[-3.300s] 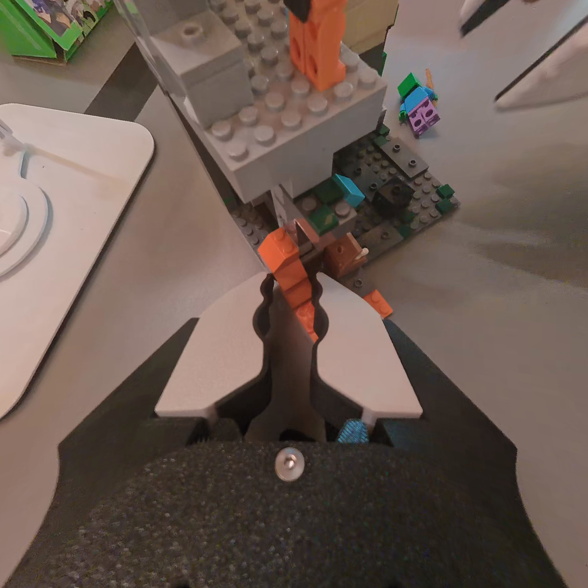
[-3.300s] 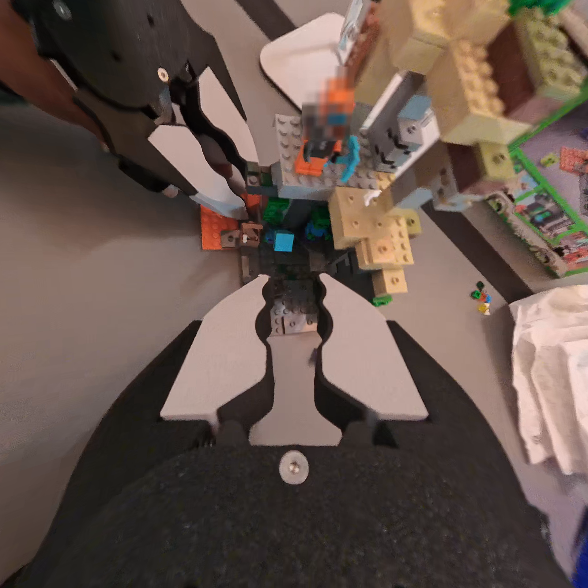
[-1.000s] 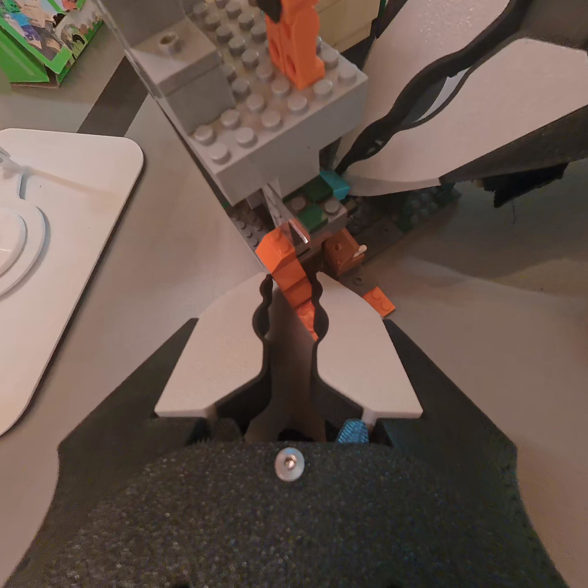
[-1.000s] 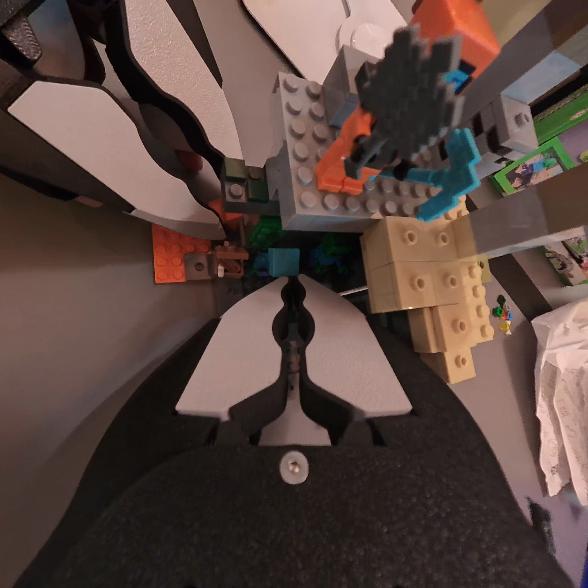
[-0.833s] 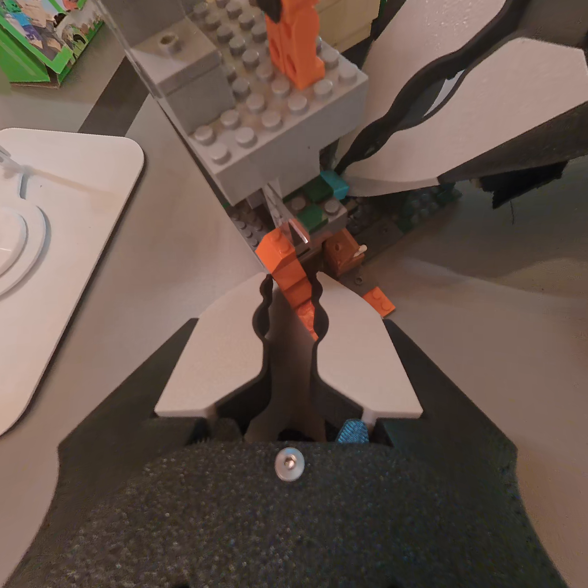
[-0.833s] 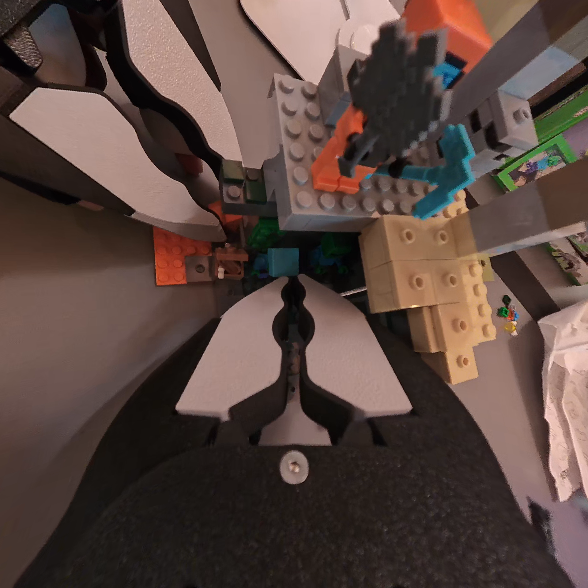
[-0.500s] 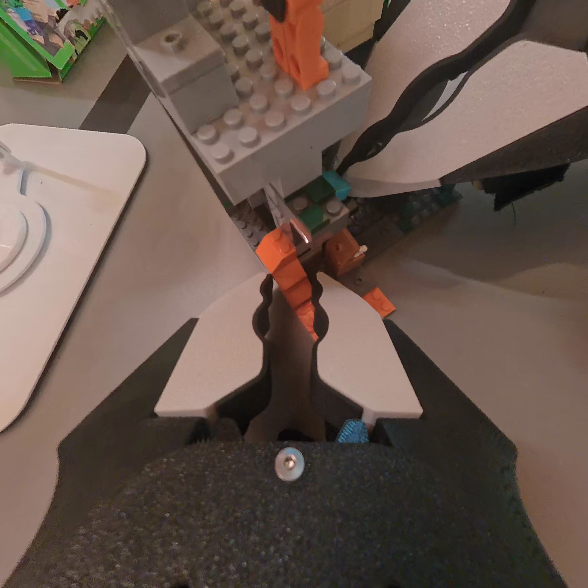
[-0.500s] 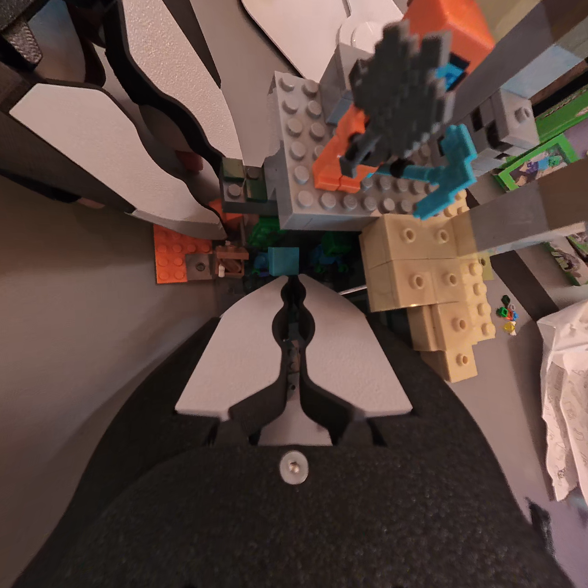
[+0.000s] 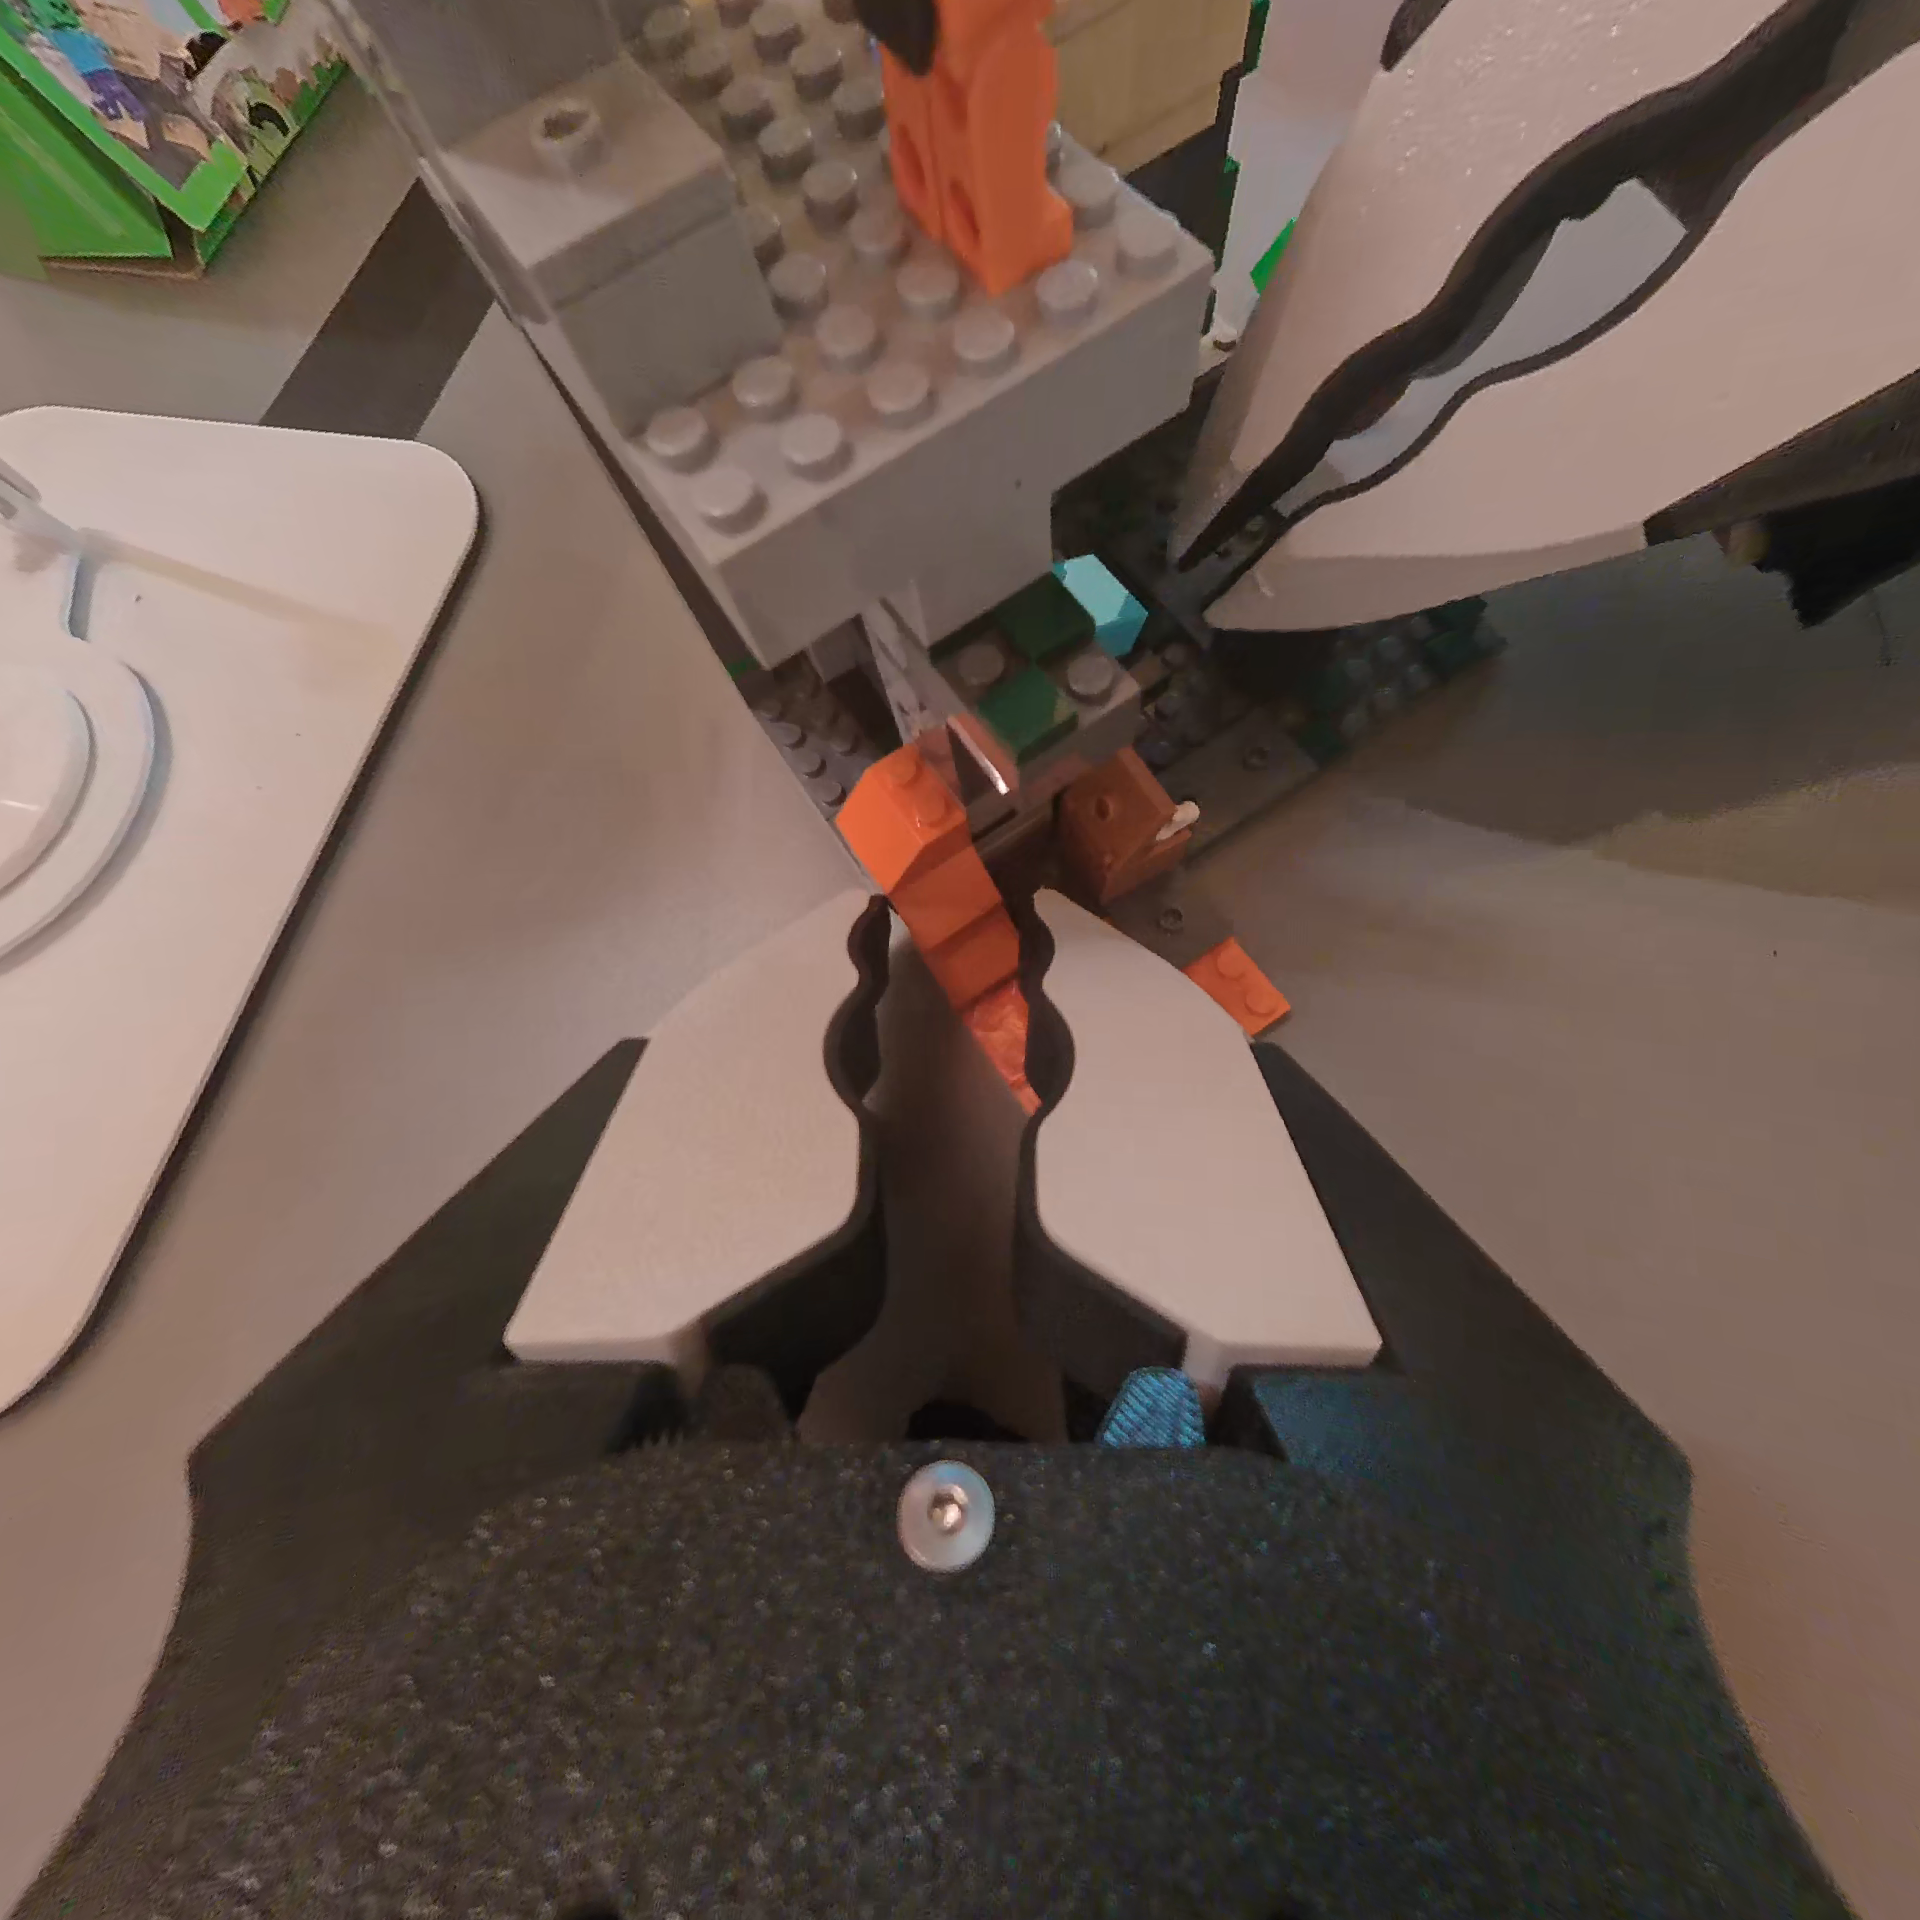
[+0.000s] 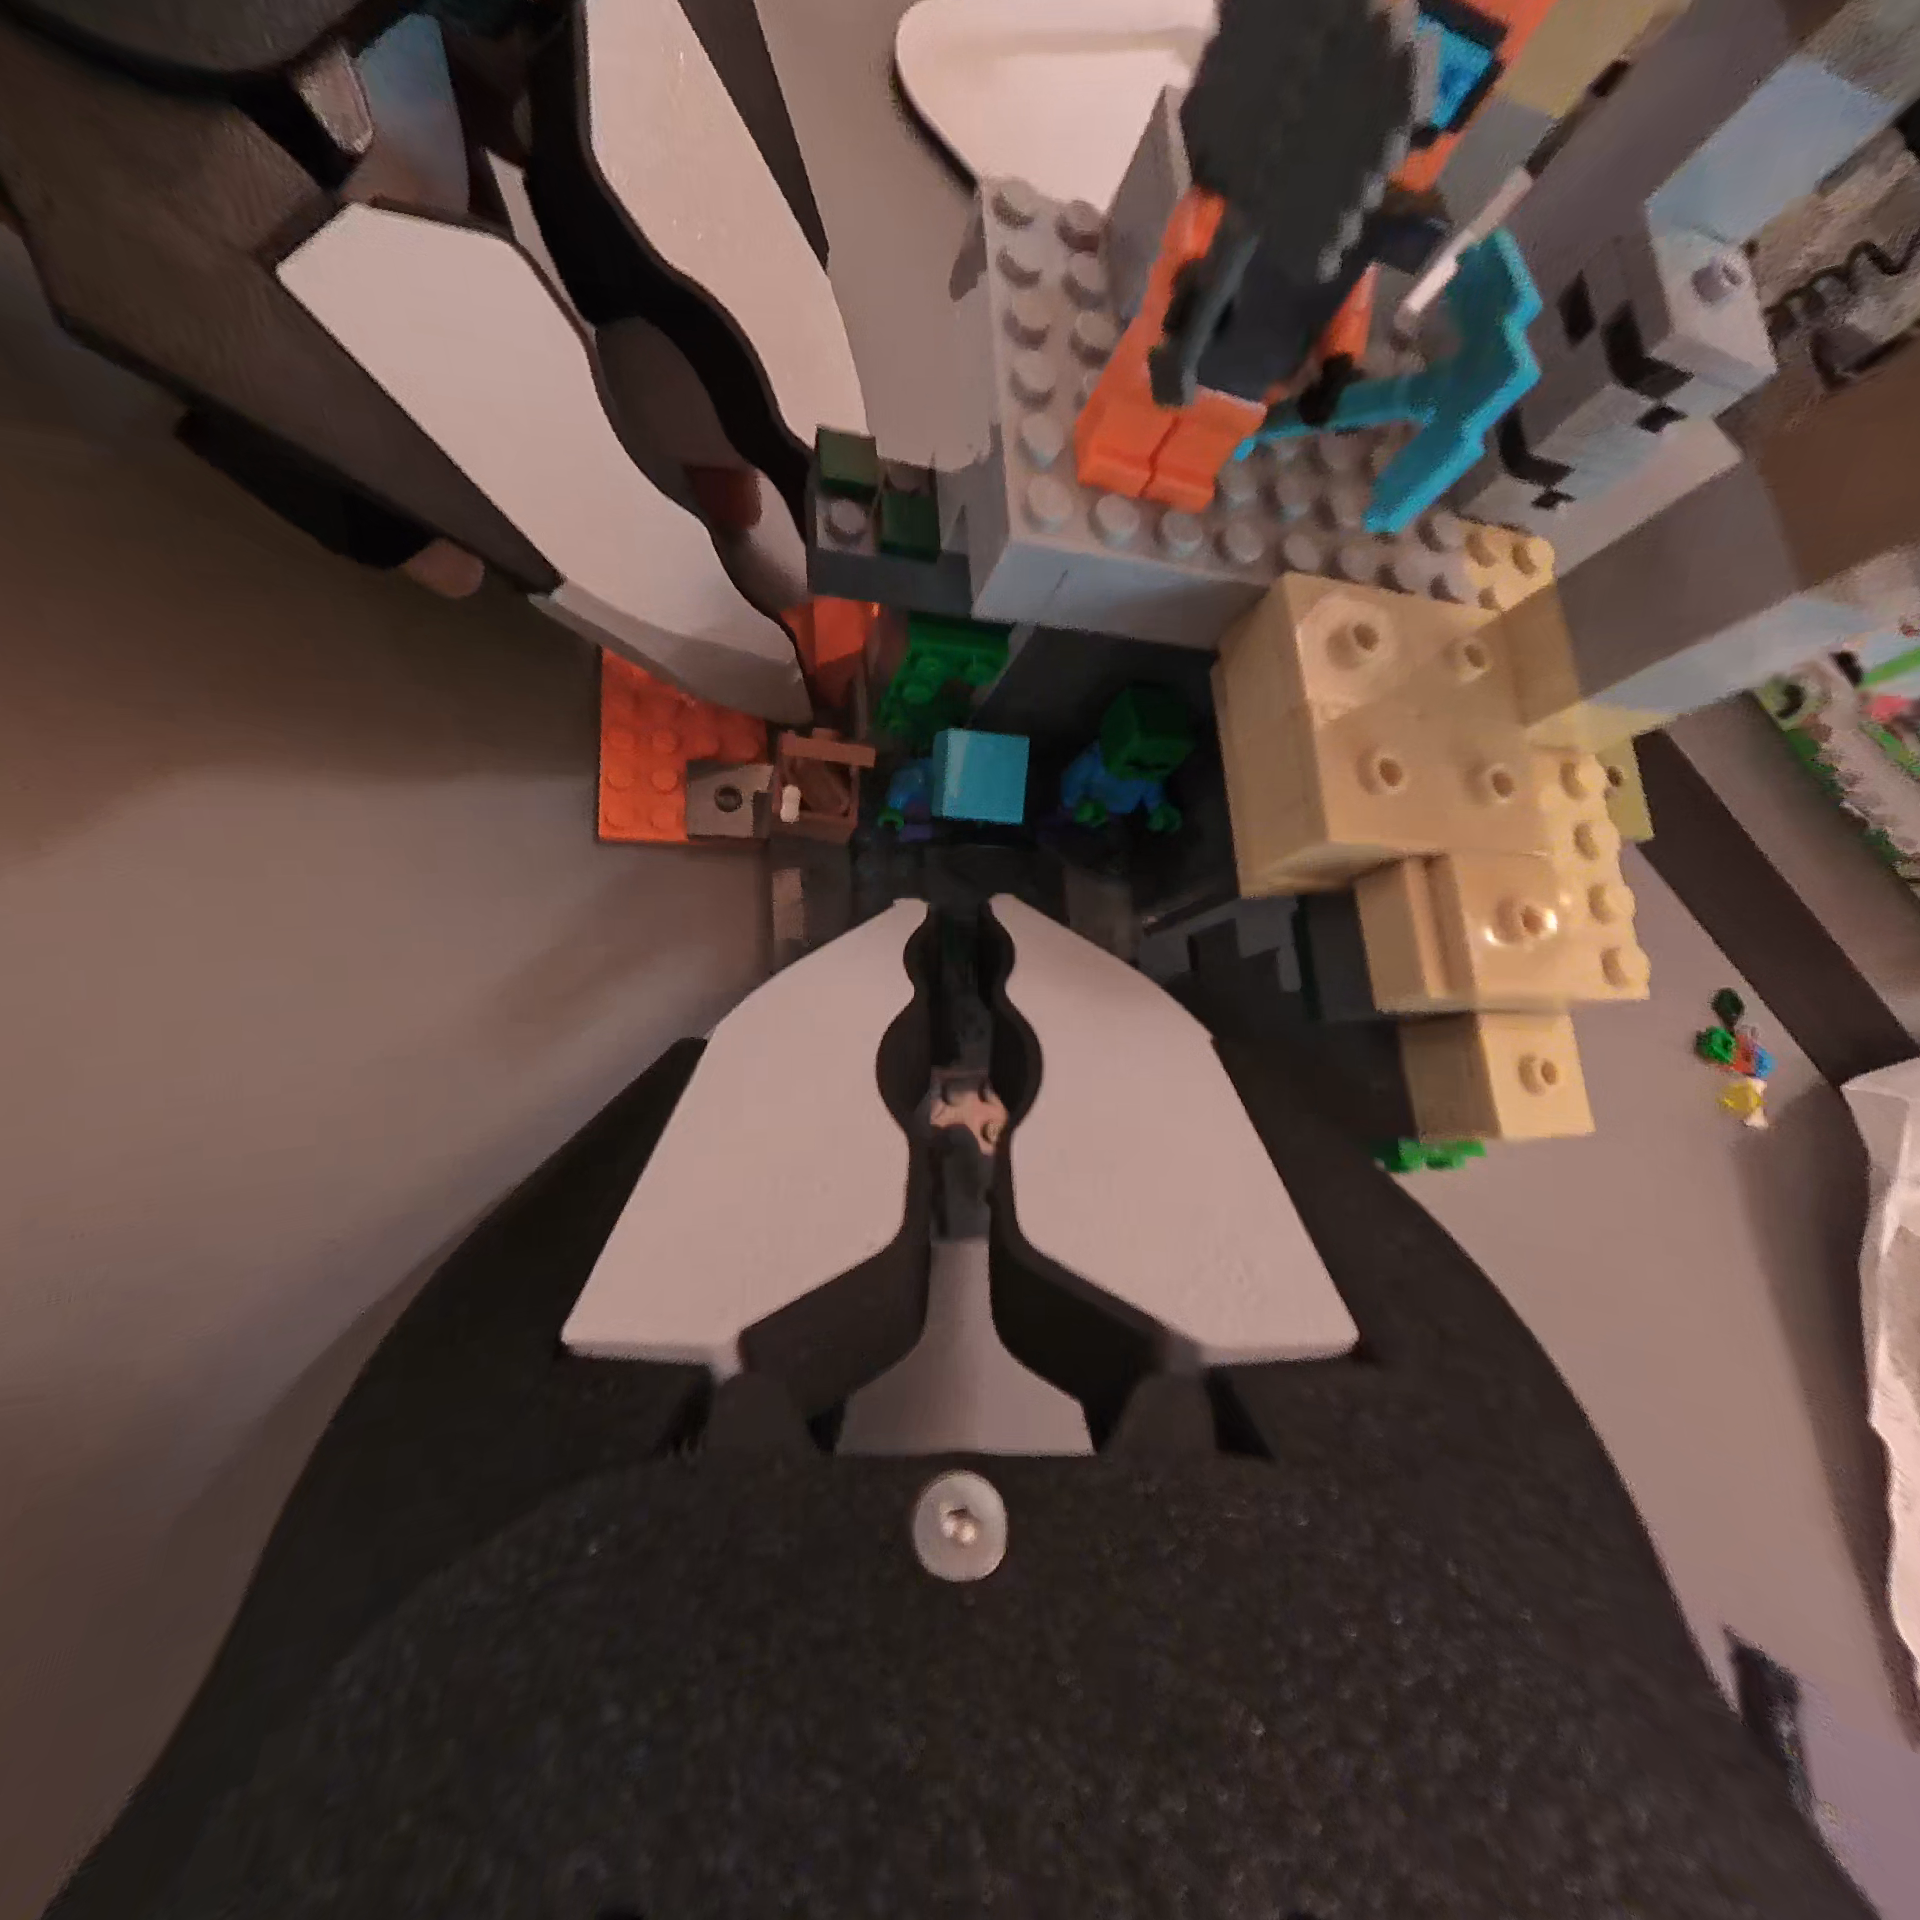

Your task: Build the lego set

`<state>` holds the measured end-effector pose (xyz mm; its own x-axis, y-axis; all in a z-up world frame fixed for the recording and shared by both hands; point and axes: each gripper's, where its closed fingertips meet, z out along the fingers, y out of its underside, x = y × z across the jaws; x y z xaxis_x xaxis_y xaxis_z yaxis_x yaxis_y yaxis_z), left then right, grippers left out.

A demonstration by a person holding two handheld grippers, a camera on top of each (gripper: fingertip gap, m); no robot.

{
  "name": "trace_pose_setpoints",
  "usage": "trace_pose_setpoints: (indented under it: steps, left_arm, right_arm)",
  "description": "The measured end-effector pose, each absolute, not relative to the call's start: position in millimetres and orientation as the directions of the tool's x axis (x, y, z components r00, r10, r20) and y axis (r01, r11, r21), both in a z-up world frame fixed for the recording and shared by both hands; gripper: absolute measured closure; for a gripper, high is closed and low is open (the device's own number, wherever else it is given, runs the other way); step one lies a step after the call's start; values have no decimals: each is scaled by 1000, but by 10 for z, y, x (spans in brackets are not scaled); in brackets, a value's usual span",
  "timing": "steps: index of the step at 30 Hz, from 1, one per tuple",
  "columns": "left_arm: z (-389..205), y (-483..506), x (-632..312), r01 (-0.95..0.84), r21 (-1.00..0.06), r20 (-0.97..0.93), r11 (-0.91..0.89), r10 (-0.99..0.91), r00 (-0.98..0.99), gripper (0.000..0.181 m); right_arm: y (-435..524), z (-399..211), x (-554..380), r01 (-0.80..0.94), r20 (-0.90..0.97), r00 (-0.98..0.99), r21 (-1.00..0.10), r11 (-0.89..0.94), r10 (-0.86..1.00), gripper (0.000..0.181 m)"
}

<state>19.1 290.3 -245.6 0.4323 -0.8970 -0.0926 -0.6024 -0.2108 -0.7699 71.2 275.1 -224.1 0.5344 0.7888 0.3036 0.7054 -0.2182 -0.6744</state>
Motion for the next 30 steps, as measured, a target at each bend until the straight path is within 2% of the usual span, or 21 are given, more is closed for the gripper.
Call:
trace_pose_setpoints:
  steps: [13,18,26,30]
  left_arm:
    - [-2455,2925,171,-613,-768,-112,-185,-904,413,158]
    - [-2452,2948,164,-611,-769,-99,-187,-910,403,157]
    - [-2409,2945,117,-598,-784,-117,-168,-906,408,152]
    - [-2386,2912,77,-585,-793,-112,-171,-903,415,151]
  right_arm:
    - [2853,-2211,565,689,303,538,-696,-203,787,180]
    - [2772,-2130,579,686,296,503,-708,-167,812,172]
    - [2553,-1635,1028,590,391,431,-804,74,813,171]
    - [2705,-1740,1347,554,329,493,-833,0,805,157]
